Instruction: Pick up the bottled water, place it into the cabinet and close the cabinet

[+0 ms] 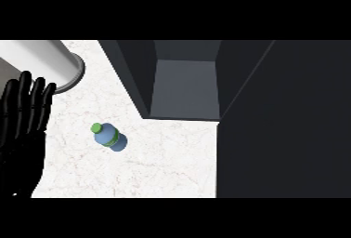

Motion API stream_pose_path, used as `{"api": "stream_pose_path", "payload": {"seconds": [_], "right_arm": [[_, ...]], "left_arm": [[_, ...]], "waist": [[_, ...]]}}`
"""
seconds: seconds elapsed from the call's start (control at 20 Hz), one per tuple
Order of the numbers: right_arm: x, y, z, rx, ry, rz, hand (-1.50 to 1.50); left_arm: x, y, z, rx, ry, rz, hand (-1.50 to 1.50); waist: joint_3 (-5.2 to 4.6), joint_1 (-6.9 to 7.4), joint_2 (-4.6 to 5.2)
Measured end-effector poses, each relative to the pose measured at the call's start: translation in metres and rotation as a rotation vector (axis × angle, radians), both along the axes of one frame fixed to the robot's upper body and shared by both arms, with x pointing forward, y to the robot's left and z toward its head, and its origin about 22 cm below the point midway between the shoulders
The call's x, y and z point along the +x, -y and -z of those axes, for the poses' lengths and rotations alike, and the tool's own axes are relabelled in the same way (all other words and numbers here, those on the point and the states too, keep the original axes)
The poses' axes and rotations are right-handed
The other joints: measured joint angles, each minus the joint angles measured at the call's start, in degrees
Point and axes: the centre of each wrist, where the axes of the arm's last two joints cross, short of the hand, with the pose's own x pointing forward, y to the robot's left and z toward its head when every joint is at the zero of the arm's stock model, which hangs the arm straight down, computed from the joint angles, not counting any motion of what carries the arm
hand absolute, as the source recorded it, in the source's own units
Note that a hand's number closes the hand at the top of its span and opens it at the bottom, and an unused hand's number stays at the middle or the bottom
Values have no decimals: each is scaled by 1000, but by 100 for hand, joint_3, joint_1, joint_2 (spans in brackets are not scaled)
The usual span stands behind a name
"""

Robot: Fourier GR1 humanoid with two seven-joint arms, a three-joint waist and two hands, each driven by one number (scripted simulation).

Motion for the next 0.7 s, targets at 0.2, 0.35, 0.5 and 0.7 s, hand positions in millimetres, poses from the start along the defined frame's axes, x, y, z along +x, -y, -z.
{"api": "stream_pose_path", "payload": {"seconds": [0.2,0.35,0.5,0.7], "right_arm": [[-6,-8,0,-18,-16,1,-150],[-18,-13,3,-16,-37,-42,-150],[-29,-20,0,-7,-72,-139,-150],[-46,-27,-13,0,-93,-199,-150]], "left_arm": [[7,-23,1,-7,-14,106,-150],[8,-36,4,-28,-59,255,-150],[6,-49,12,-84,-160,364,-150],[-3,-73,6,-130,-222,450,-150]], "waist": [[66,-108,-72],[85,-162,-103],[94,-168,-119],[103,-154,-125]]}}
